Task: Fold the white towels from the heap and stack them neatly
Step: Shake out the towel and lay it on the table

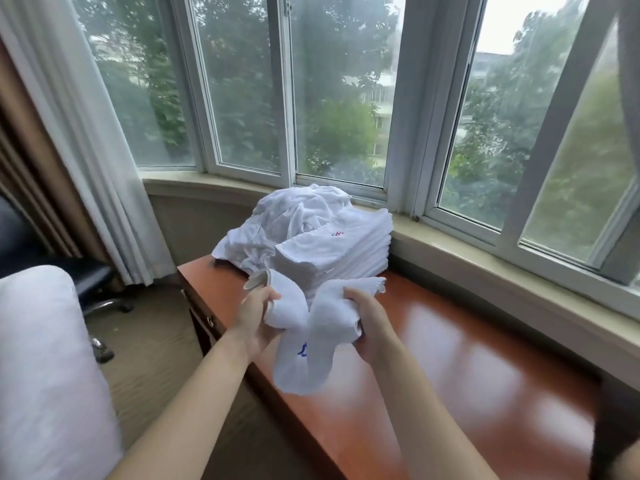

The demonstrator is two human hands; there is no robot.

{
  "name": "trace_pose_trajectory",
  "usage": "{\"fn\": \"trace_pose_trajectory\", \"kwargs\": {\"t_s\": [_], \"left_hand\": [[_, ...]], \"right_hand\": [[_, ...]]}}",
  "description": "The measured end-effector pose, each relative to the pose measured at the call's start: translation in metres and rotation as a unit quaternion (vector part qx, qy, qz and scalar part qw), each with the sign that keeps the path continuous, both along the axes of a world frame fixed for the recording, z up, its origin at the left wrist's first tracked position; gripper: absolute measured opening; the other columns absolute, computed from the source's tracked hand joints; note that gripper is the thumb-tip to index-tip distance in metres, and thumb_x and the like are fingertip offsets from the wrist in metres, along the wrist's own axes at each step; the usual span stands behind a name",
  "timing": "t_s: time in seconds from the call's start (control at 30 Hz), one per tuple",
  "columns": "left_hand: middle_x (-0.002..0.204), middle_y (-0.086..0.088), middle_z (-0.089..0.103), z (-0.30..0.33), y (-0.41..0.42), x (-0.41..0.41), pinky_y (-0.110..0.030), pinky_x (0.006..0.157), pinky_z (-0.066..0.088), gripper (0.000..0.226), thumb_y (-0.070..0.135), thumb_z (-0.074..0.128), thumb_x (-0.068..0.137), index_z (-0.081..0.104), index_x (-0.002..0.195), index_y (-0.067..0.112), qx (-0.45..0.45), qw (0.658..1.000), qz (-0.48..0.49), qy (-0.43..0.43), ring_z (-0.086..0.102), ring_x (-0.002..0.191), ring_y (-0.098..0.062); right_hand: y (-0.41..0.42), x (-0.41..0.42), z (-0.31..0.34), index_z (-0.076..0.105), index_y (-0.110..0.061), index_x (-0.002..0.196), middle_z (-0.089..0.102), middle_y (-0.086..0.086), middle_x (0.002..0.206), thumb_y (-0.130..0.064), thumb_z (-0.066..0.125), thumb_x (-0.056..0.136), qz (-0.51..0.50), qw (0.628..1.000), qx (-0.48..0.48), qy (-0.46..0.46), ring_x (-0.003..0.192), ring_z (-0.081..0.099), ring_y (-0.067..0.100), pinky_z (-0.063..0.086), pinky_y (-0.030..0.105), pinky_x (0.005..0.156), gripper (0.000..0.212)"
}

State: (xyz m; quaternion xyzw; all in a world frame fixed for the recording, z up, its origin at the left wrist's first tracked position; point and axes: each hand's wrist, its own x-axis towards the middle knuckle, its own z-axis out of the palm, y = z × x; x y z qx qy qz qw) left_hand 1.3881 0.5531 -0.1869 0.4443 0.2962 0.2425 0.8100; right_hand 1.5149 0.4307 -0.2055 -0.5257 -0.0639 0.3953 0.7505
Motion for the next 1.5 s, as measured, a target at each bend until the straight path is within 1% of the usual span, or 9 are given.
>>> {"fn": "trace_pose_trajectory", "kwargs": {"t_s": [0.13, 0.27, 0.43, 0.57, 0.67, 1.0, 1.27, 1.4, 1.5], "left_hand": [[0.076, -0.010, 0.063, 0.010, 0.053, 0.014, -0.026, 0.056, 0.051, 0.030, 0.008, 0.041, 0.087, 0.071, 0.084, 0.007, -0.018, 1.000, -0.024, 0.001, 0.061, 0.066, -0.021], [0.067, -0.009, 0.064, 0.017, 0.103, 0.037, -0.024, 0.051, 0.050, 0.023, 0.014, 0.044, 0.088, 0.064, 0.086, 0.004, -0.005, 0.999, -0.024, 0.035, 0.063, 0.059, -0.021], [0.075, -0.010, 0.063, 0.030, 0.154, 0.067, -0.029, 0.060, 0.047, 0.022, 0.017, 0.047, 0.087, 0.064, 0.093, 0.004, -0.017, 0.998, 0.031, 0.056, 0.061, 0.068, -0.022], [0.054, -0.005, 0.059, 0.034, 0.205, 0.089, -0.021, 0.044, 0.047, 0.035, 0.017, 0.043, 0.087, 0.066, 0.060, 0.010, -0.019, 0.998, 0.040, 0.034, 0.061, 0.047, -0.019], [0.051, -0.003, 0.059, 0.036, 0.239, 0.104, -0.022, 0.048, 0.045, 0.049, 0.020, 0.041, 0.087, 0.067, 0.047, 0.012, -0.009, 1.000, 0.013, 0.022, 0.061, 0.046, -0.017], [0.051, -0.004, 0.052, 0.047, 0.385, 0.137, -0.023, 0.043, 0.050, 0.019, 0.011, 0.050, 0.091, 0.058, 0.074, 0.006, -0.067, 0.994, -0.083, -0.034, 0.056, 0.043, -0.016], [0.062, -0.003, 0.048, 0.068, 0.484, 0.169, -0.020, 0.046, 0.049, 0.014, 0.012, 0.052, 0.086, 0.055, 0.074, 0.008, -0.087, 0.974, -0.209, -0.011, 0.053, 0.050, -0.015], [0.059, -0.005, 0.054, 0.075, 0.498, 0.197, -0.022, 0.046, 0.053, 0.014, 0.010, 0.050, 0.088, 0.059, 0.079, 0.005, -0.113, 0.966, -0.230, -0.029, 0.058, 0.051, -0.016], [0.065, -0.006, 0.057, 0.084, 0.504, 0.217, -0.024, 0.049, 0.055, 0.013, 0.009, 0.049, 0.088, 0.059, 0.084, 0.003, -0.129, 0.964, -0.227, -0.049, 0.060, 0.056, -0.017]], "right_hand": [[0.050, 0.009, 0.010, 0.064, -0.011, 0.108, 0.070, 0.007, 0.092, -0.020, 0.056, 0.092, 0.001, 1.000, -0.009, -0.003, 0.082, 0.066, 0.020, 0.049, 0.029, 0.069, 0.020], [0.103, 0.035, 0.013, 0.067, -0.010, 0.101, 0.063, 0.009, 0.084, -0.028, 0.061, 0.088, 0.032, 0.999, -0.020, -0.013, 0.076, 0.060, 0.023, 0.042, 0.032, 0.065, 0.023], [0.156, 0.076, 0.018, 0.067, -0.009, 0.111, 0.071, 0.005, 0.097, -0.031, 0.062, 0.090, 0.052, 0.998, 0.019, 0.016, 0.092, 0.065, 0.022, 0.050, 0.034, 0.080, 0.032], [0.196, 0.103, 0.024, 0.066, -0.010, 0.116, 0.072, 0.010, 0.107, -0.030, 0.060, 0.092, 0.050, 0.997, 0.042, 0.033, 0.105, 0.066, 0.026, 0.049, 0.039, 0.095, 0.033], [0.226, 0.107, 0.033, 0.061, -0.003, 0.122, 0.068, 0.014, 0.104, -0.024, 0.055, 0.095, 0.053, 0.994, 0.075, 0.052, 0.099, 0.063, 0.028, 0.047, 0.038, 0.091, 0.034], [0.352, 0.112, 0.048, 0.061, -0.005, 0.115, 0.067, 0.009, 0.086, -0.021, 0.052, 0.096, -0.029, 0.991, 0.124, 0.046, 0.068, 0.066, 0.018, 0.055, 0.023, 0.056, 0.026], [0.441, 0.107, 0.057, 0.067, -0.006, 0.101, 0.073, 0.010, 0.085, -0.022, 0.050, 0.097, -0.093, 0.982, 0.156, 0.050, 0.069, 0.072, 0.019, 0.055, 0.024, 0.051, 0.024], [0.455, 0.127, 0.071, 0.063, -0.004, 0.118, 0.071, 0.013, 0.102, -0.022, 0.044, 0.099, -0.109, 0.976, 0.185, 0.022, 0.082, 0.070, 0.020, 0.057, 0.024, 0.061, 0.033], [0.459, 0.146, 0.076, 0.059, -0.005, 0.125, 0.069, 0.008, 0.092, -0.021, 0.045, 0.098, -0.125, 0.972, 0.197, 0.031, 0.072, 0.068, 0.015, 0.055, 0.021, 0.055, 0.034]]}}
